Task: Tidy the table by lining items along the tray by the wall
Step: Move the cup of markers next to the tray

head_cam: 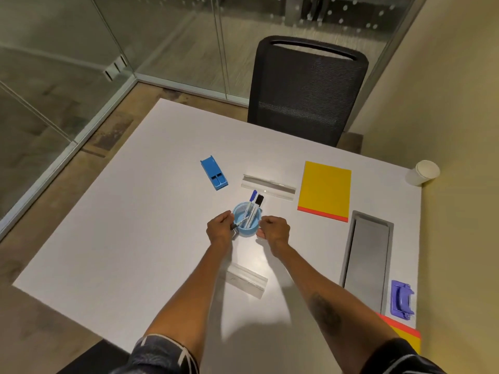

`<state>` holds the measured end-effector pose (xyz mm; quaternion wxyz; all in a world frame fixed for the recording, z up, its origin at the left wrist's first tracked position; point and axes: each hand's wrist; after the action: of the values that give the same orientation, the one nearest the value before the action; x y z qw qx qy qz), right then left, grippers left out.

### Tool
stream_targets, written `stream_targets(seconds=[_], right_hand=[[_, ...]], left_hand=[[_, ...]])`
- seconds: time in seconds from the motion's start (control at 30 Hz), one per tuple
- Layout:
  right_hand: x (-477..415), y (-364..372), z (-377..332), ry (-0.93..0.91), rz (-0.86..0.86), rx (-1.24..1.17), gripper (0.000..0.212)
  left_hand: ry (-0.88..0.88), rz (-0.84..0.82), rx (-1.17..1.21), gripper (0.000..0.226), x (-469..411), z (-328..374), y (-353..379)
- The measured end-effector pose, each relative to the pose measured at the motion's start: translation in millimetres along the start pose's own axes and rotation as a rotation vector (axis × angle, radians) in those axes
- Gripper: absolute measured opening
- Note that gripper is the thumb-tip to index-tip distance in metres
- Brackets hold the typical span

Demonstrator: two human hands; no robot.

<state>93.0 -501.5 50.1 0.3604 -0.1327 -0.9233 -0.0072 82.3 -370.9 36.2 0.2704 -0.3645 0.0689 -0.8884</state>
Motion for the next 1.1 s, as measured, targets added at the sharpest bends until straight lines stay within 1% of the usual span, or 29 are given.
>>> stream_targets(seconds=[0.1,0.37,0.5,0.57,0.7,0.87,0.93,1.1], right_hand=[[-3.6,8.0,2.1,0.013,0.025,0.012,0.020],[-4.5,5.7,5.9,0.024,0.045,-0.095,0.017],[-6.7,-10.4,1.4,0.003,0.056,-0.103,0.018],[-7.7,-23.0,-1.9,-0.008,0.071,-0.118,0.019],[-8.3,-55.0,-8.2,-0.024,0.116,-0.177,0.021],[-12.2,-107.8,-14.5,-0.060,0.198,-0.216,0.024],[-11.5,-126.3,-15.9,-0.091,0.203,-0.212,0.027],[-11.9,-186.9,-18.3,-0.167,0.258,-0.193,0.025]], left_hand=[[0.028,-0.048,-0.031,0.033,-1.1,-2.2,2.3],[0.040,-0.026,-0.101,0.033,7.1,3.1,3.6],[0.059,-0.059,-0.136,0.029,18.1,10.3,13.6],[0.077,-0.067,-0.167,0.025,27.7,15.4,21.3],[0.127,-0.111,-0.198,0.026,50.9,22.3,43.7],[0.190,-0.216,-0.273,0.017,83.4,25.5,84.0],[0.190,-0.245,-0.281,0.023,93.4,24.9,98.4],[0.248,-0.357,-0.360,0.021,128.4,19.2,144.8]])
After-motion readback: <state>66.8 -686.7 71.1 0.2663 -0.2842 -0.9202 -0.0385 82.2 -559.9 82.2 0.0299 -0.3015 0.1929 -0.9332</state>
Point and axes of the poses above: each hand's wrist, its own x-axis away from the middle knuckle, its own y-axis out of the palm, z = x × y, and after that the axes turned 12 degrees about -x, right-handed
